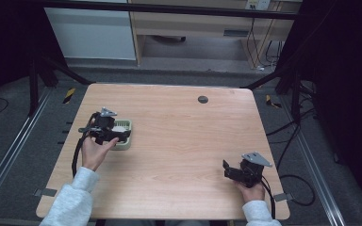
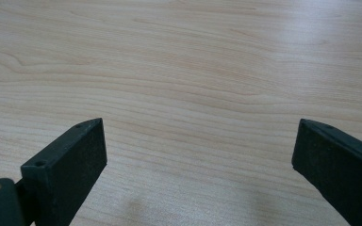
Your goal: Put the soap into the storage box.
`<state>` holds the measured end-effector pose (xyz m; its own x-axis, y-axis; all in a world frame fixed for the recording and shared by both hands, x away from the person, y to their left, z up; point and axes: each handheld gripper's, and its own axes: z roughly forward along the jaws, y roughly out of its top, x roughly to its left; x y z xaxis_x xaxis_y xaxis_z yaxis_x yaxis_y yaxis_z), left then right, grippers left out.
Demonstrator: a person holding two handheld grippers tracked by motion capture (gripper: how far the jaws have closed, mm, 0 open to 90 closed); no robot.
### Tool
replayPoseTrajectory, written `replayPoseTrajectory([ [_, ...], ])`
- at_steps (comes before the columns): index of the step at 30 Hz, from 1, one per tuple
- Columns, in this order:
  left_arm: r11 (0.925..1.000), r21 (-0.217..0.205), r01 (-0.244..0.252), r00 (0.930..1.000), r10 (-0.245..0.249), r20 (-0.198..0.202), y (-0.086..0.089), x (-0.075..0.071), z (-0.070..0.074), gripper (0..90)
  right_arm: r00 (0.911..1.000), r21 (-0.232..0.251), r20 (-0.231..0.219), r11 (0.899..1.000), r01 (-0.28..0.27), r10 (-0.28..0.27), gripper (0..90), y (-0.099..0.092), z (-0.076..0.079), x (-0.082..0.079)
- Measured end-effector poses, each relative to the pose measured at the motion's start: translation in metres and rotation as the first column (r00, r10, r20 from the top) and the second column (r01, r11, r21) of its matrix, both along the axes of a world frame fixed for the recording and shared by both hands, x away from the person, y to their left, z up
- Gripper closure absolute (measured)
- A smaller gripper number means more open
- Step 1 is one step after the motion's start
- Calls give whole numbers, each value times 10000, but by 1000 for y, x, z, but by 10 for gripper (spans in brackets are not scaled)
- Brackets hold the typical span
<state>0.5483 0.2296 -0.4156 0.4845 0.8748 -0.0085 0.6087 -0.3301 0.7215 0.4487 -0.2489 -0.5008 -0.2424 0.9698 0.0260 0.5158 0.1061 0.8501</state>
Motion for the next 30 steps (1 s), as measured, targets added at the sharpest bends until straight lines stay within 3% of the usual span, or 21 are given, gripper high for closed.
replayPoseTrajectory([
  [1, 9999, -168, 41, 9998, -38, 176, -1, -6, 0, 221, 10000, -4, -9, 10000, 3, -3, 40, 0, 0, 0],
  [11, 9997, -163, 192, 9974, -180, 703, 2, -32, -4, 233, 10000, -26, 22, 10000, -32, 32, 42, 0, 0, 0],
  [17, 9993, -321, 198, 9974, -175, 698, 9, -49, -13, 241, 10000, -11, 20, 10000, -17, 17, 42, -1, 0, -1],
  [24, 9997, -220, 145, 9965, -127, 820, 18, -63, -20, 252, 10000, -23, -4, 10000, -4, 4, 42, 0, 0, -1],
  [30, 9993, -297, -245, 9964, 268, 803, 31, -78, -33, 262, 10000, -37, 8, 10000, -16, 16, 42, 0, 1, -2],
])
